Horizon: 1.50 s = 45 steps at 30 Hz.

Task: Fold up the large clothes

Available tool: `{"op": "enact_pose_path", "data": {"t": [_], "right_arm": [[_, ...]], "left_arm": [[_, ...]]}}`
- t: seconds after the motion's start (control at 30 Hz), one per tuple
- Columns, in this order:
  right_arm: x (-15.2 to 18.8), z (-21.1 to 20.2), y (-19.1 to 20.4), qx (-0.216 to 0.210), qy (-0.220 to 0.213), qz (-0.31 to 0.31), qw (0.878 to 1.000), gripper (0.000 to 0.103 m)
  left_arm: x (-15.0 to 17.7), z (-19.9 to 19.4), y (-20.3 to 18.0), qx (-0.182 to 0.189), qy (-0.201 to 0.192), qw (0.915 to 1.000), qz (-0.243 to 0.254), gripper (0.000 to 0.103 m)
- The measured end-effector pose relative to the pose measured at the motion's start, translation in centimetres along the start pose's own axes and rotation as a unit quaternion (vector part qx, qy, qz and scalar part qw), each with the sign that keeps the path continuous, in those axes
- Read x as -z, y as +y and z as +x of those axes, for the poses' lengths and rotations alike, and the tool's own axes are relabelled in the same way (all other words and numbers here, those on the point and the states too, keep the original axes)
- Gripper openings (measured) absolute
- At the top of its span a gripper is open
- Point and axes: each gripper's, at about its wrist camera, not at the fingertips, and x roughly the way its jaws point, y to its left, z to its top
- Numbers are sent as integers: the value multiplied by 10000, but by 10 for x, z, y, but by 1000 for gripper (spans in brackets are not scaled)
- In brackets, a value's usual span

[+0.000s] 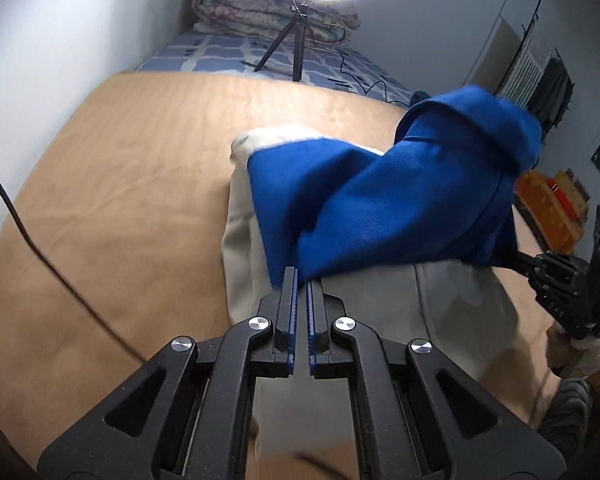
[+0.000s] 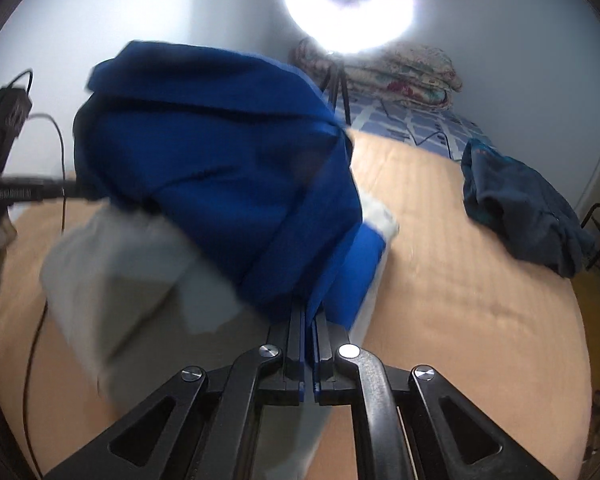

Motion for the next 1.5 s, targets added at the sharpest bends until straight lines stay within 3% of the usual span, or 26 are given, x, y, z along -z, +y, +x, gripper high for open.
{"op": "enact_pose_path", "data": {"t": [0.1,0.17,0.23,0.27,0.3,0.37,0.5,0.73,0.83,0.97,1.03,1.1,1.2,1.27,1.3,1.37,1.5], "right_arm": [[12,-17,-6,9,-19,89,10000,4],[17,-31,-13,33,-60,226,9997,17],[20,-43,-23,57,-171,465,9988,23],[19,-45,-30,10,-206,629,9978,24],[17,-47,-40,-99,-238,867,9959,24],[10,-50,-58,-467,-393,1397,9883,29],[-12,-37,-96,-1085,-687,2473,9604,37],[-53,31,-109,-2080,-226,3206,9238,43],[-57,45,-91,-2364,132,2871,9282,39],[-43,33,-51,-2648,710,1511,9497,37],[-23,21,-30,-2436,1118,698,9609,36],[-4,8,-18,-2070,1260,236,9699,36],[16,-8,-28,-1953,1103,808,9712,39],[26,-11,-45,-2069,903,1604,9609,54],[31,-11,-51,-2156,842,1954,9530,56],[41,-3,-66,-2445,778,2783,9256,56],[54,17,-76,-2885,617,3770,8780,56]], "left_arm": [[13,-20,8,27,-95,9998,-178,1],[14,-29,15,138,-116,9990,-418,3],[10,-30,26,373,-116,9960,-803,26],[8,-31,33,589,-123,9914,-1161,45],[6,-31,38,735,-147,9867,-1441,50],[2,-32,45,919,-181,9795,-1785,50],[-9,-34,43,829,-270,9791,-1839,50],[-13,-37,50,739,-259,9790,-1883,50],[-12,-36,54,694,-198,9799,-1860,50],[-10,-35,60,577,-113,9818,-1807,51],[-8,-31,65,618,-40,9796,-1912,56],[-5,-24,70,705,28,9760,-2060,57],[-1,-7,73,970,197,9678,-2313,57],[2,5,74,1069,278,9626,-2472,57],[3,10,75,1086,299,9603,-2553,57],[6,20,78,1112,323,9556,-2708,57],[10,34,84,1342,312,9447,-2975,56]]}}
